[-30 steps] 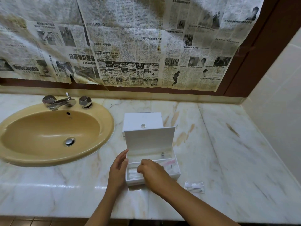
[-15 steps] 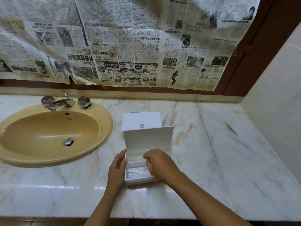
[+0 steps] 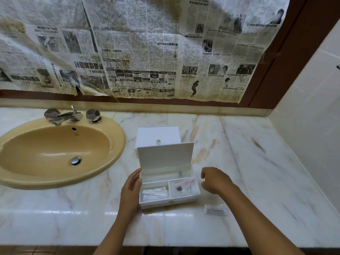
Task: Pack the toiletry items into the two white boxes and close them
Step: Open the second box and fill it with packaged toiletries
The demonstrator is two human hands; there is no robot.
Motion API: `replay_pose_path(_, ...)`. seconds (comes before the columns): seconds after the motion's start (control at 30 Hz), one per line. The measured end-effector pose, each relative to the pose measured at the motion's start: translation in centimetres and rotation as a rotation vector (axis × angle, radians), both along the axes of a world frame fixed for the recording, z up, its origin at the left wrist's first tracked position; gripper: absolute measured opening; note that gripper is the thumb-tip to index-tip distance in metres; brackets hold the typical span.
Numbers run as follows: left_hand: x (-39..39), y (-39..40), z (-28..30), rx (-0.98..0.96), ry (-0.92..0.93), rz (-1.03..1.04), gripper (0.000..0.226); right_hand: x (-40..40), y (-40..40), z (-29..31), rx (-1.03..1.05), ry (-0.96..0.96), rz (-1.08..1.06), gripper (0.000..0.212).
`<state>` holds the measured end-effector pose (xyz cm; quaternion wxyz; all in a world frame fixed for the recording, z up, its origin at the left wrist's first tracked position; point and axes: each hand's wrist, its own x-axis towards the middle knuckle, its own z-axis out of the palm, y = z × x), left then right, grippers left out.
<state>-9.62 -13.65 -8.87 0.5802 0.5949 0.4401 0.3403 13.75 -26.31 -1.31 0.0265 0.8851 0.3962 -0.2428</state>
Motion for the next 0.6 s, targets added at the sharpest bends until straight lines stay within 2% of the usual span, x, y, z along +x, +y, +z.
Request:
replay_pose_path(0.13, 0.1, 0.1, -0.1, 0.003, 0.002, 0.001, 0.031, -0.3, -0.9, -1.3, -0.214, 0.055, 0.077, 0.048)
replay_pose_path(0.27, 0.2, 0.0, -0.2, 0.018, 0.005, 0.004, 0.031, -0.4, -1.4, -2.0, -0.282, 0.075, 0.101, 0.061)
replay_pose_path(0.43, 0.1, 0.2, -0.4, 0.024, 0.012, 0.011, 0.032, -0.4, -1.8, -2.5, -0.289, 0.041, 0.133, 0.051)
replay_pose_path(0.6, 0.2, 0.0, -0.1, 0.026, -0.002, 0.01, 0.032, -0.5, -1.9, -3.4, -0.198, 0.005, 0.086, 0.036)
